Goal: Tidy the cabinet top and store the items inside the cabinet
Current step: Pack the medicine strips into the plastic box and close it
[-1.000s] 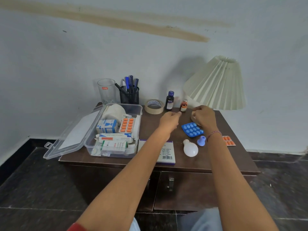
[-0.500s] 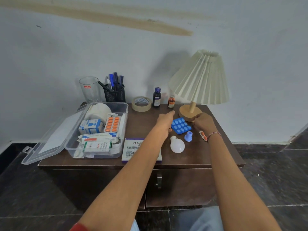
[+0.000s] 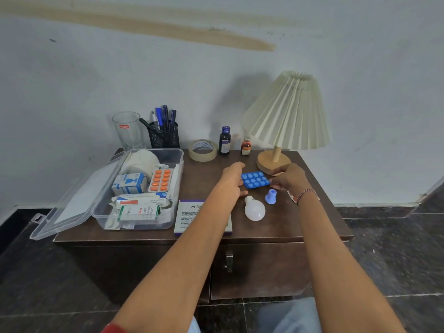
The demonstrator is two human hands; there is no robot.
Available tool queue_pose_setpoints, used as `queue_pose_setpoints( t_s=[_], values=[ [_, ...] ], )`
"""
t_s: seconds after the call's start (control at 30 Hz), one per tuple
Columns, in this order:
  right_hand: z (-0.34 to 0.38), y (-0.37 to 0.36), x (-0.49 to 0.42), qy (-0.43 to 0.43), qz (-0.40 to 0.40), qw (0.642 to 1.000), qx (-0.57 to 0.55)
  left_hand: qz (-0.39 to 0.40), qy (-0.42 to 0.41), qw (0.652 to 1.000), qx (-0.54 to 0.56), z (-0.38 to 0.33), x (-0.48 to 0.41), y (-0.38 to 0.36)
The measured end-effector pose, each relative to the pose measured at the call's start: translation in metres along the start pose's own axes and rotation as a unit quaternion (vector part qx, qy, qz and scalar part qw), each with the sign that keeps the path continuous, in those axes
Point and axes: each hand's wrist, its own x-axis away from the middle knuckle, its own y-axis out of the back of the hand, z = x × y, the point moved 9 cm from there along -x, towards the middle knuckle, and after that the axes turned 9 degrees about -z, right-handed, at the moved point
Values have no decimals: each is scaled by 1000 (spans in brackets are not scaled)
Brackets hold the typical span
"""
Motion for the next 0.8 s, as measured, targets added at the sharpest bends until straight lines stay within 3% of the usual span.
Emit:
queue_pose_setpoints(
  t_s=[0.4,0.8],
  values=[
    [10,-5,15,-29,72,974,-211,4,6,998,61,-6,3,4],
    [29,-20,9,4,32,989,-144,-38,-66,996,48,-28,5,29]
  ],
)
